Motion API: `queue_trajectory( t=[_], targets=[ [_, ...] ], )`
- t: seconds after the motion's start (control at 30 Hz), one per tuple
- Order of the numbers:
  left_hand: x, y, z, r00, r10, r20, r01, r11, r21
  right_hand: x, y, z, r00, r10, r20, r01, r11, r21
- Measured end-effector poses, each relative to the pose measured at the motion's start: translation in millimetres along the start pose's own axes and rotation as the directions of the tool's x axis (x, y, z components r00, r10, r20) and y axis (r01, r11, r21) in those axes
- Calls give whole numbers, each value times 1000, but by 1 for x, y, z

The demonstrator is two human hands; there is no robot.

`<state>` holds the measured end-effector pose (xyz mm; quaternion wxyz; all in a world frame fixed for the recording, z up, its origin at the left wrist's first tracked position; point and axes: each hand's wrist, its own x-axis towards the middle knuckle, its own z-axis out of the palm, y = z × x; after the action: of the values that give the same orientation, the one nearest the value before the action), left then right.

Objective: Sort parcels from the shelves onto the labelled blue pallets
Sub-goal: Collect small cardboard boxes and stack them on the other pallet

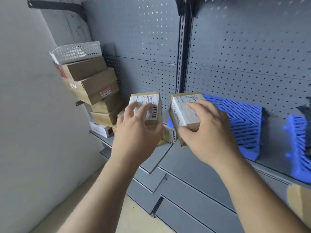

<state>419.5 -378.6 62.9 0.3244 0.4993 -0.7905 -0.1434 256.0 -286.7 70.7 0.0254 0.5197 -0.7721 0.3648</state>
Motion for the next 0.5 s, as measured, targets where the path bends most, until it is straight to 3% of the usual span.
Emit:
queue_trajectory(
  t=[0.5],
  targets=[
    [97, 68, 89, 969, 206, 140, -189, 974, -125, 73, 83, -27, 961, 204, -184, -210, 977, -14]
  ],
)
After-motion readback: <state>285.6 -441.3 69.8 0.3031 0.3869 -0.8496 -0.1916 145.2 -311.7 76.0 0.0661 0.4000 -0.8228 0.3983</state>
